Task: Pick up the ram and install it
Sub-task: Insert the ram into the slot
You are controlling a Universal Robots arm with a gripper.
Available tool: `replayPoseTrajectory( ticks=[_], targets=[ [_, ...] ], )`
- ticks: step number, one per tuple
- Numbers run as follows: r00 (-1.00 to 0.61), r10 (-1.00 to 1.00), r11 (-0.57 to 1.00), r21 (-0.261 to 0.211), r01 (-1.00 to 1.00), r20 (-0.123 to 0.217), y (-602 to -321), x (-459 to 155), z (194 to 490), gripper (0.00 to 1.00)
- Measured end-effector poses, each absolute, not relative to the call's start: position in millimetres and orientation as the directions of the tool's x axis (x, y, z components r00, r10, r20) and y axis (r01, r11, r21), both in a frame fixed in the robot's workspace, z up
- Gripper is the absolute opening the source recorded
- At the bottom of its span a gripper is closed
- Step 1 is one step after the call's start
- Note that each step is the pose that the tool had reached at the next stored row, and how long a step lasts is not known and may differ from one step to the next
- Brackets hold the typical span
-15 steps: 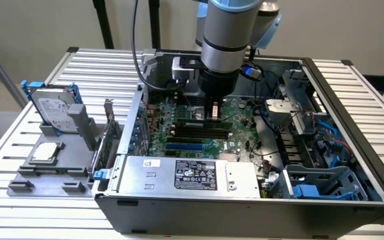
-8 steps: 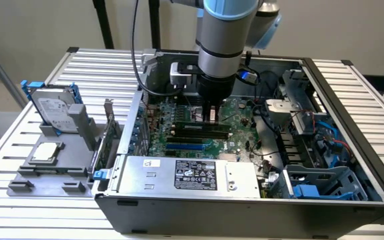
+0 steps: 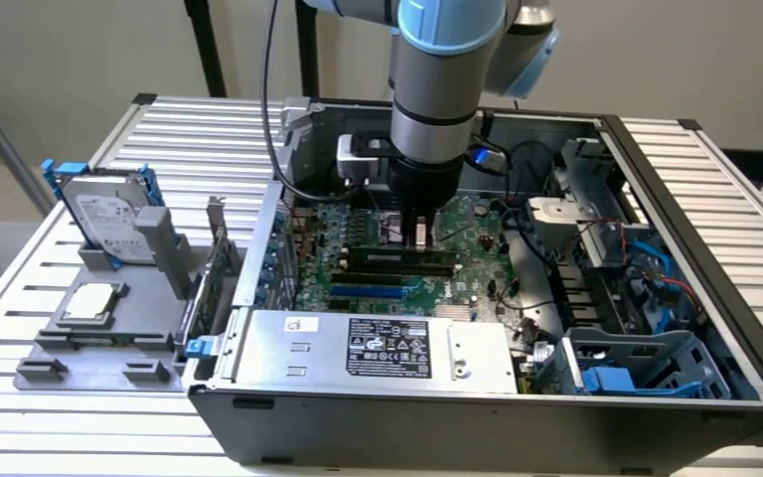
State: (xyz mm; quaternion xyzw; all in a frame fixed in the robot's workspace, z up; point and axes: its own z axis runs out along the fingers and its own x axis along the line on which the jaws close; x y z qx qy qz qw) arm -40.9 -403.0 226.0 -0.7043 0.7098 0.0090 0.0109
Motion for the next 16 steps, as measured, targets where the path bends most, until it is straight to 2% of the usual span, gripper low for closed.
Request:
replayPoseTrajectory(
  ticks=[16],
  targets=[
    [-0.018, -1.0, 0.018, -0.002, -1.0, -0.025, -402.2, -42.0, 224.2, 0.14]
  ],
)
